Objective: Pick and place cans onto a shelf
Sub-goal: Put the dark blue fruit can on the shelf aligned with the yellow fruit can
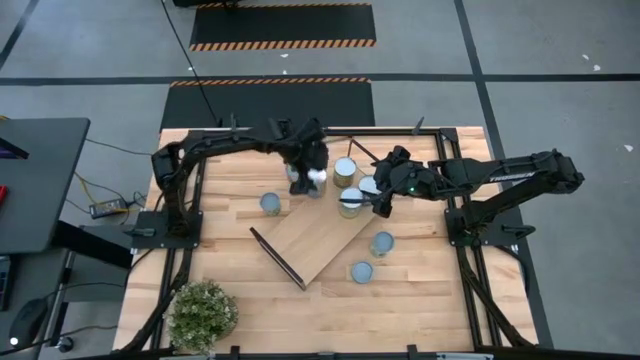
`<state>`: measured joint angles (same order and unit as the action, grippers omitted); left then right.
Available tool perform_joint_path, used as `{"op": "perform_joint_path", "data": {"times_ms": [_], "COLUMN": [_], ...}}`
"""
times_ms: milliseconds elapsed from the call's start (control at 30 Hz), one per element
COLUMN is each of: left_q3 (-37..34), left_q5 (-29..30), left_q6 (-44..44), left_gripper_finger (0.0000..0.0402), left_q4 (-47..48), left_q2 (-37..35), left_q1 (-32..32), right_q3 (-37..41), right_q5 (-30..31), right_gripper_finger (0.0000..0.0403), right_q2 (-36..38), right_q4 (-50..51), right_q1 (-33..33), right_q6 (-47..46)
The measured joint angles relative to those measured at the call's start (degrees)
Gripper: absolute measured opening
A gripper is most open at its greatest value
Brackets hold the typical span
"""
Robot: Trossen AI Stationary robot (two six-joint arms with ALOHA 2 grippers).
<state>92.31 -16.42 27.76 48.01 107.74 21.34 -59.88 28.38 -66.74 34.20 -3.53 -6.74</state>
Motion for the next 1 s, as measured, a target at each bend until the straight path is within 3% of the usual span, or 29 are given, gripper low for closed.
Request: {"op": "perform_joint_path", "data": {"times_ms": [300,567,667,867,1000], "left_q3": [-3.4,-6.9,-7.1,-7.3,-7.3], "left_q5": [1.6,8.9,9.6,16.9,20.0], "left_q6": [0.5,-0.1,-0.1,0.0,0.6], "left_gripper_finger": [0.0319,0.0328,0.0343,0.0393,0.0392], "left_q4": [-2.7,-8.2,-9.1,-9.0,-9.0], "left_q2": [0.0,0.1,0.0,0.1,0.1], "left_q1": [-7.8,-11.3,-12.1,-13.8,-14.6], "right_q3": [0.0,0.0,0.0,0.0,0.0], "right_q5": [0.0,0.0,0.0,0.0,0.0], "right_gripper_finger": [0.0382,0.0382,0.0382,0.0382,0.0382], "right_q2": [-0.2,-0.2,-0.2,-0.2,-0.2], "right_q4": [0.2,0.2,0.2,0.2,0.2], "right_q1": [-0.9,-0.9,-0.9,-0.9,-0.9], "right_q6": [-0.6,-0.6,-0.6,-0.6,-0.6]}}
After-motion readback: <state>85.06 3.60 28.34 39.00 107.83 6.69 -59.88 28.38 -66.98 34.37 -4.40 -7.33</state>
